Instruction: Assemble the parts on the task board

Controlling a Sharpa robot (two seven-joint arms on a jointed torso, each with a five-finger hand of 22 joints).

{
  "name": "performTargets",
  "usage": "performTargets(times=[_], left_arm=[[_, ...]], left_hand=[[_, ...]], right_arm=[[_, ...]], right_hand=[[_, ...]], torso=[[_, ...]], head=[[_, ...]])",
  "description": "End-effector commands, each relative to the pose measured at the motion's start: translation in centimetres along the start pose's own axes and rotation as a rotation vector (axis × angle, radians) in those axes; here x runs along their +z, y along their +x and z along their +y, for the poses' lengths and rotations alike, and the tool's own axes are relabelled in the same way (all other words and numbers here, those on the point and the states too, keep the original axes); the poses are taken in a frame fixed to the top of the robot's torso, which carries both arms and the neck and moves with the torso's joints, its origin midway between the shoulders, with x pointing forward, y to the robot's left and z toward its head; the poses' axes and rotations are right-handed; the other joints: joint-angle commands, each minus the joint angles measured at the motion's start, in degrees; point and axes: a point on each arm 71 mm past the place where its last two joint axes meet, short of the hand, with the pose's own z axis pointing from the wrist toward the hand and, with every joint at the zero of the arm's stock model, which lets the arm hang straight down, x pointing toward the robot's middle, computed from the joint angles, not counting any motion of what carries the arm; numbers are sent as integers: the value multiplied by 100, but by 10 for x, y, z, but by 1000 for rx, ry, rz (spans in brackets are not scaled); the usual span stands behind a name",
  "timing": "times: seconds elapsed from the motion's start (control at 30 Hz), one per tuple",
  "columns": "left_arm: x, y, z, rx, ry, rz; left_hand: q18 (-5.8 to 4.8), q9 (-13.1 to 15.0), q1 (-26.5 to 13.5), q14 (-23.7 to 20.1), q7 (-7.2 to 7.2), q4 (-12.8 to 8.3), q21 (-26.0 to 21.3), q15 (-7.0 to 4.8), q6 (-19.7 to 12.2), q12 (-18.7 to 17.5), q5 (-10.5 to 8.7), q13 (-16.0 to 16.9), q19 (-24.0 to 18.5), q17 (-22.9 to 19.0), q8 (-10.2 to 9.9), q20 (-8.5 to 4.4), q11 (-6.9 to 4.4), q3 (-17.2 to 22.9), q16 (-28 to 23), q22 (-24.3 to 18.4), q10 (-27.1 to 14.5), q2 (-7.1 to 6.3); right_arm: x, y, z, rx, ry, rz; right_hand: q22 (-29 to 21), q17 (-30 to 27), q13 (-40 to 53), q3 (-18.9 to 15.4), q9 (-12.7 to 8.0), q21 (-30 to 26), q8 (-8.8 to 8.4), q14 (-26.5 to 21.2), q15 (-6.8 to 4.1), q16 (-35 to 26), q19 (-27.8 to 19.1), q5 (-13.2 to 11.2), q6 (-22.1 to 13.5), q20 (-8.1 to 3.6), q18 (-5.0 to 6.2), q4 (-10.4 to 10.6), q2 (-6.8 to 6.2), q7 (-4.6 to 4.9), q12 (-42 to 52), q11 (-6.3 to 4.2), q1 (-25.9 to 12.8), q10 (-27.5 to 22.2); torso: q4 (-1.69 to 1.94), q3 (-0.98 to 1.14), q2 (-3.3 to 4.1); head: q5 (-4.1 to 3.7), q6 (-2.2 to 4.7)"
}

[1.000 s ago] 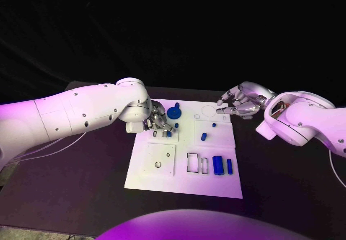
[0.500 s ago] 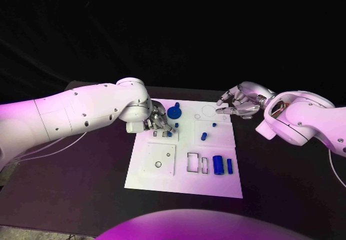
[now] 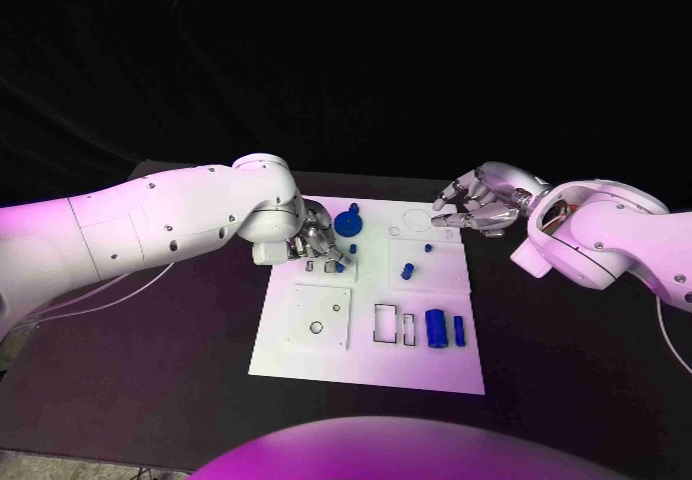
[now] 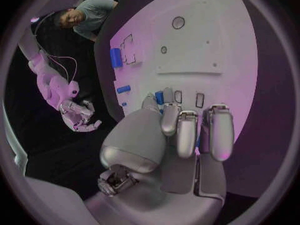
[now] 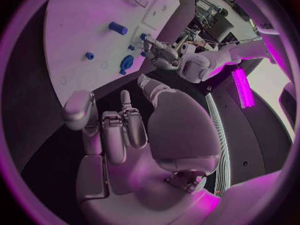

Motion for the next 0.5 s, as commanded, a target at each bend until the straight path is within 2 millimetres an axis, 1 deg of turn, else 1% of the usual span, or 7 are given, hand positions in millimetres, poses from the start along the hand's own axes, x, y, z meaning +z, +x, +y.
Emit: performTargets(times=[0.03, 0.3, 0.5], left_arm=[[0, 1, -2, -2, 3, 10], [1, 0, 0, 0, -2, 13], [1, 0, 0, 2, -3, 17]], left_hand=[[-41, -6, 182, 613, -14, 0, -20, -64, -24, -1, -33, 12, 32, 1509, 37, -43, -135, 29, 21, 671, 109, 123], [-43, -11, 147, 613, -7, 8, -19, -62, -25, -2, -99, 16, 35, 1509, 42, -43, -131, 75, 21, 676, 112, 127], [-43, -13, 124, 613, -5, 9, -20, -60, -26, 0, -123, 19, 35, 1509, 44, -42, -128, 85, 21, 677, 114, 120]], right_arm=[[0, 2, 0, -12, -3, 20], [0, 2, 1, -12, -5, 24], [0, 2, 1, -12, -5, 26]], right_hand=[[-5, 1509, 473, 6, 5, -28, 4, 597, -10, 23, -37, 19, -17, -8, 36, 27, -19, 8, -32, -9, -32, -28], [-10, 1509, 470, 9, 10, -38, 10, 597, -11, 23, -40, 18, -18, -8, 38, 32, -20, 8, -35, -9, -33, -30], [-9, 1509, 472, 9, 13, -39, 13, 597, -11, 23, -40, 14, -19, -8, 38, 36, -22, 8, -34, -9, -35, -28]], torso=[[-3, 0, 1], [7, 1, 0], [4, -1, 0]], head=[[-6, -8], [-11, -15], [-5, -21]])
